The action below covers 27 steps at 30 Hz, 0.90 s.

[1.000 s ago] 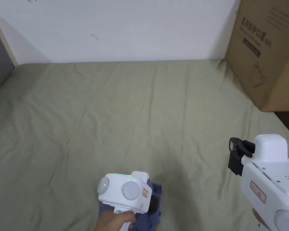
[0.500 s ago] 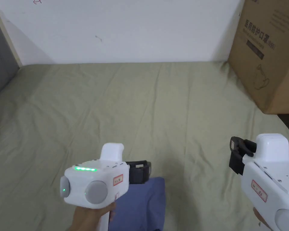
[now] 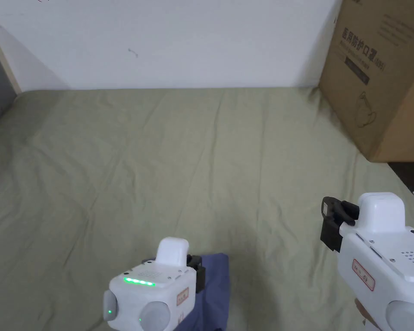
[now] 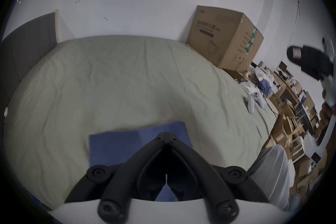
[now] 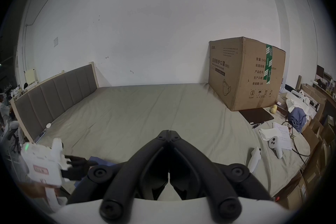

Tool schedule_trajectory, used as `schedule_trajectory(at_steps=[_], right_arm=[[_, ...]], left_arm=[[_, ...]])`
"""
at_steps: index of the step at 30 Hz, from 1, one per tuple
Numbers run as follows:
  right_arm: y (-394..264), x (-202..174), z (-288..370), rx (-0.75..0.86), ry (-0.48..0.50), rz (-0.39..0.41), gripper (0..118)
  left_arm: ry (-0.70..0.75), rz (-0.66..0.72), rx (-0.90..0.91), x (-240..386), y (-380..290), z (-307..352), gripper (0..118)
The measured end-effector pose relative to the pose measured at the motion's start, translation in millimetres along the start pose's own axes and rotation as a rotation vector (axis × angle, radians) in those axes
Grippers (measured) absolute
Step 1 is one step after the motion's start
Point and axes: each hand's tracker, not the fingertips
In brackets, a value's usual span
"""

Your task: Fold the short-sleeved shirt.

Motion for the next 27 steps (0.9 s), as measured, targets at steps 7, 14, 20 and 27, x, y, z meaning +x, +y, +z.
schedule_trajectory(at_steps=[7,14,20,27], right_arm=[[-0.6,9.8,2.0,-0.01,-0.019,0.003,0],[-6.3,19.7,-1.0,-0.032,-0.042,-0.007,0],[-9.3,19.4,1.4,-0.039,-0.043,-0.013,0],[3.4,8.8,12.6,0.008,-0.02,-0.008,0]], left_arm=[[0.043,-0.1,-0.073,21.2,-28.3,-47.0,0],[0.078,-0.15,-0.171,21.3,-51.7,-82.6,0],[0.071,-0.15,-0.177,20.1,-43.1,-78.1,0],[0.003,-0.092,0.074,19.2,2.8,-6.3,0]])
